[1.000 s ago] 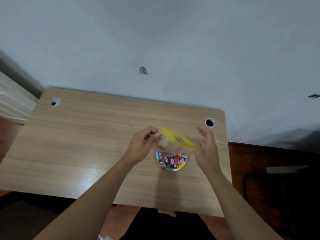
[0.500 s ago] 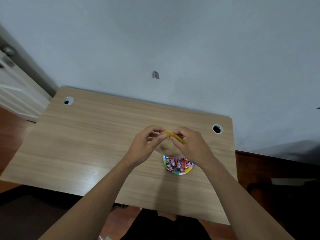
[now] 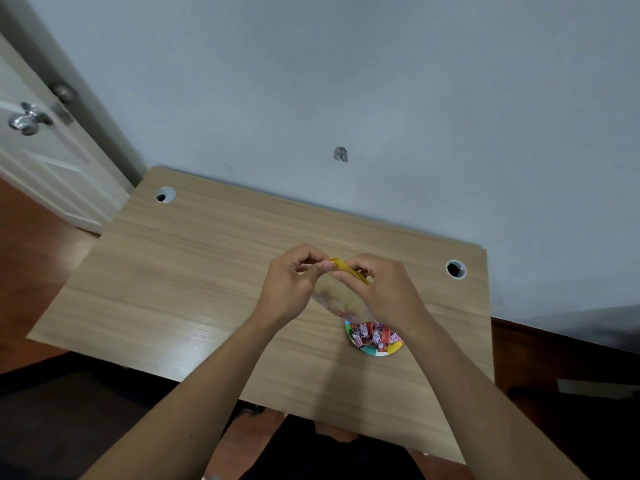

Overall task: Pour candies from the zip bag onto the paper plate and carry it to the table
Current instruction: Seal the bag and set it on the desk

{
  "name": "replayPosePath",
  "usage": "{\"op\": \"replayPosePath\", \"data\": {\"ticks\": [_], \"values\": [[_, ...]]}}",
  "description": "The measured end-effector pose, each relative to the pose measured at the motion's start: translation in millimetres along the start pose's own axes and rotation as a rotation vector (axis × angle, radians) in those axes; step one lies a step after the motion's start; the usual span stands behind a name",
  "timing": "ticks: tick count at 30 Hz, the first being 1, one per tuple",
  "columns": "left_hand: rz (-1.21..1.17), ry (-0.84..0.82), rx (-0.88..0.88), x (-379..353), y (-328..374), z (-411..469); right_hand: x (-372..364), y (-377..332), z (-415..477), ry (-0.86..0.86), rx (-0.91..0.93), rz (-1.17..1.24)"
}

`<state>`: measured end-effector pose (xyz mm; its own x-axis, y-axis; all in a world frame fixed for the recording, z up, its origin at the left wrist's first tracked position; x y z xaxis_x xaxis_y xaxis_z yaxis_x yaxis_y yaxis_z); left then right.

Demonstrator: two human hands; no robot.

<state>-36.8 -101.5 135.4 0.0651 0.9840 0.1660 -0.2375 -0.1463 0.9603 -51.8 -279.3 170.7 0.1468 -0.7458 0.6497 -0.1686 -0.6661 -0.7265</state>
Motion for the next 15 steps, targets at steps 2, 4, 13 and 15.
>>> {"op": "replayPosePath", "data": {"ticks": [2, 4, 13, 15], "values": [[-0.029, -0.014, 0.018, 5.0, -2.4, 0.1, -0.3, -2.7, 2.1, -0.001, -0.031, 0.026], [-0.048, -0.024, 0.032, 11.2, -5.5, 0.7, -1.1, -5.8, 4.1, -0.014, -0.055, 0.038], [-0.110, -0.038, 0.046, 30.1, -11.1, 1.9, -7.8, -21.2, 10.4, -0.053, -0.081, 0.024], [-0.111, -0.042, 0.052, 32.5, -10.7, 1.6, -8.7, -23.7, 10.9, -0.065, -0.083, 0.025]]}}
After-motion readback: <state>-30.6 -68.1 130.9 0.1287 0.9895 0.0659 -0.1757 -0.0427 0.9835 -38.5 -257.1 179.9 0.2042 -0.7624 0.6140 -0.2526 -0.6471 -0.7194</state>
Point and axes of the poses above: each hand's wrist, its own z-axis towards the middle knuckle, its own x-axis out of the back of the hand, y = z × x, the point moved 9 cm from there along z, towards the middle knuckle, and after that the axes turned 13 degrees about -x, right-handed, at the moved point
